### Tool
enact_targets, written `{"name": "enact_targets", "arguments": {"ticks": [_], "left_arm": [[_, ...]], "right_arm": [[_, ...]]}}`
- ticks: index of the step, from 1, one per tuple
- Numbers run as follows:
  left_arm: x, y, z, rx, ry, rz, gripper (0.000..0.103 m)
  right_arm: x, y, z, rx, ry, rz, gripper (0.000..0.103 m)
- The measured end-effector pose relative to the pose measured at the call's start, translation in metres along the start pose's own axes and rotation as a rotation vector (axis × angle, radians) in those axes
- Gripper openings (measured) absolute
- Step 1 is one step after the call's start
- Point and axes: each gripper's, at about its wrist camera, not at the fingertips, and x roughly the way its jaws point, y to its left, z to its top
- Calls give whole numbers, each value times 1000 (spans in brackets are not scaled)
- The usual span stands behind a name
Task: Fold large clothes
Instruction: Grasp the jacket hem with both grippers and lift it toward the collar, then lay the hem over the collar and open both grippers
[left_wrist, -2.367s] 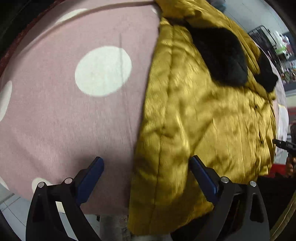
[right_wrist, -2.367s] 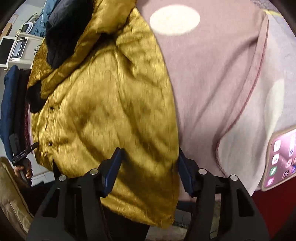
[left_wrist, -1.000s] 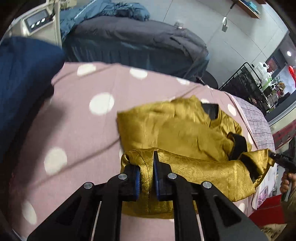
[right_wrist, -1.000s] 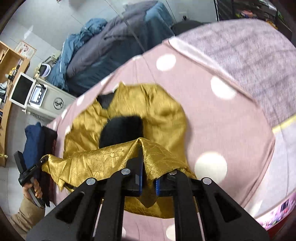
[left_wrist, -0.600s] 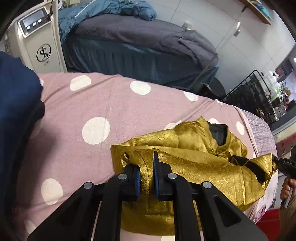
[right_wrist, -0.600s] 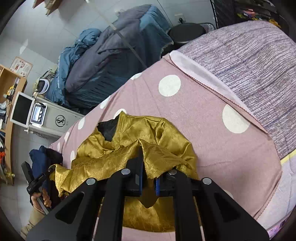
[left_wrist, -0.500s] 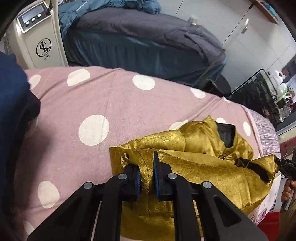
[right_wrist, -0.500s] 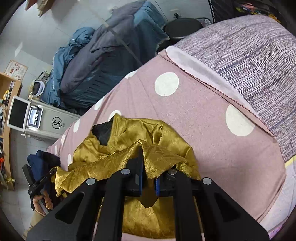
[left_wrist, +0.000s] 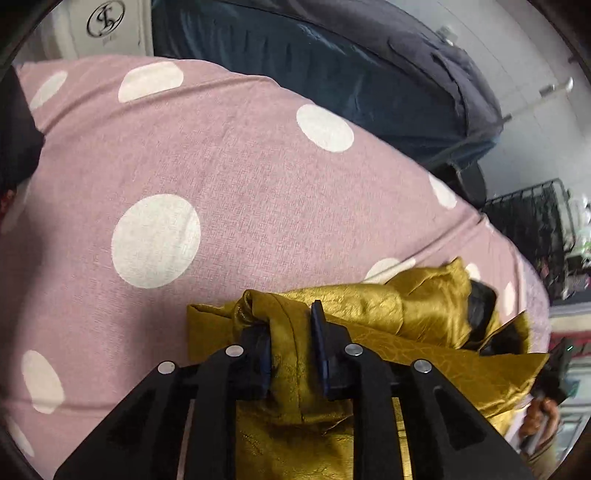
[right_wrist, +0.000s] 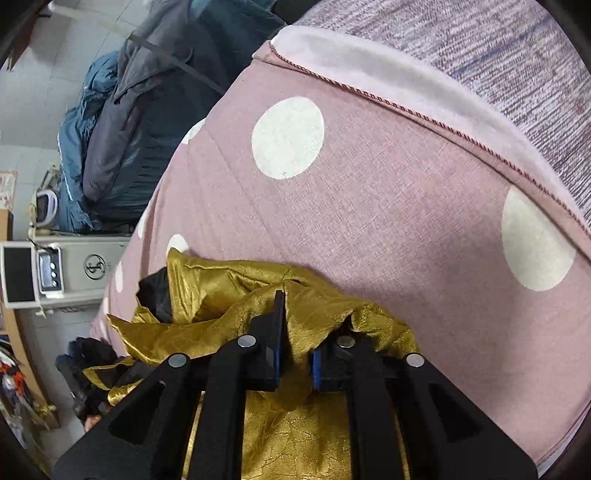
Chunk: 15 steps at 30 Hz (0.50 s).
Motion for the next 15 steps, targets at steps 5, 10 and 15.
{"name": "enact_targets", "arguments": {"ticks": [5,10,15], "left_arm": [[-25,31,10,-222,-42,-201,41],[-79,35,11,-211,-243,-92,87],[-105,9,-9,-64,-241,-41,88]], "right_arm": [[-15,-22,4,188,4,145,32],[-68,26,-19,69,-74,0,68],[-116,129,-95,-255,-49,-218,68]]}}
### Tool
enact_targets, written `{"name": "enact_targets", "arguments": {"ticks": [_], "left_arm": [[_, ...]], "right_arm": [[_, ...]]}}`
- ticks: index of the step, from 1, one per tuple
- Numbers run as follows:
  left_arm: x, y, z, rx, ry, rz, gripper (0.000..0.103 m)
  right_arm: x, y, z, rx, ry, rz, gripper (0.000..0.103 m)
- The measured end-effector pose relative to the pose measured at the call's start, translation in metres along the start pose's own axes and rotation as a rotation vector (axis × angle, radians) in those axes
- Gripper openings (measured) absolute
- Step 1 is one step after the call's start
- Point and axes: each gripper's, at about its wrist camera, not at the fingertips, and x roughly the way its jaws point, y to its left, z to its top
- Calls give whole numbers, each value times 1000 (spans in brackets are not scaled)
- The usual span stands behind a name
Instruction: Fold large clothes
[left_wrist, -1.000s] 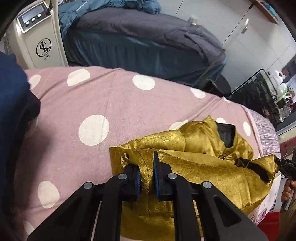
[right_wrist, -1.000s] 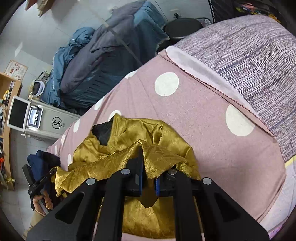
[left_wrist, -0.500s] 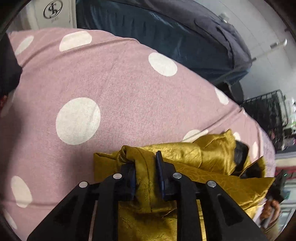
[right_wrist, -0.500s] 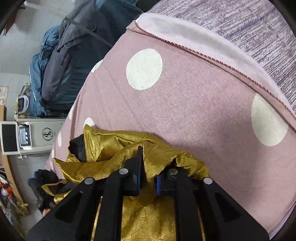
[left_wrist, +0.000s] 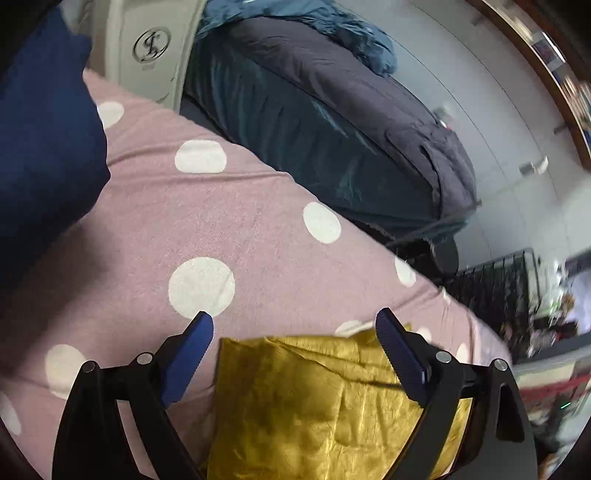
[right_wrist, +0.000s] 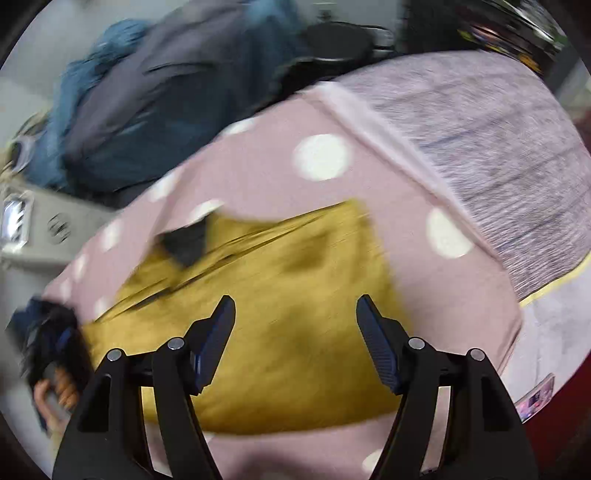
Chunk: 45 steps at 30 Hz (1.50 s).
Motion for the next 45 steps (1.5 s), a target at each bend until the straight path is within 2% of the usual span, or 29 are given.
{"name": "enact_targets", "arguments": {"ticks": [4,6,8,9,12,15,18,22,30,33,36,45], "left_arm": [[-5,-28,-45,174,26,61,89],[-3,-40,-74,244,53,87,89],[-4,-47,-100,300,68,96,89],[-4,-52,-114,329,76,97,89],[-8,-59,-146,385,92,97,89],[-14,-57,-160,399,101,103,89],[-18,-55,-167,424,101,126,89],[-22,-56,-175,448,107,131,89],[-28,-50,-186,417,106,131,89],[-33,-48,-188,414,96,130,89],[-37,-45,-187,417,93,132,89],[-43,-21,-181,365,80,176,89]], "right_arm": [[-62,95,-54,-219,52,124,72],[-93,135,-81,-306,84,246,73],[-134,176,-109,-371,155,399,77],[-149,188,-119,-386,166,434,78],[-219,219,-150,-470,123,568,84],[-280,239,-169,-545,47,667,84],[-308,249,-187,-632,-46,688,89],[-302,244,-193,-582,-5,692,89],[-310,225,-200,-590,-56,686,89],[-308,231,-199,-597,-29,688,89],[-316,230,-206,-627,-62,696,89],[-317,214,-206,-611,-82,712,89]]}}
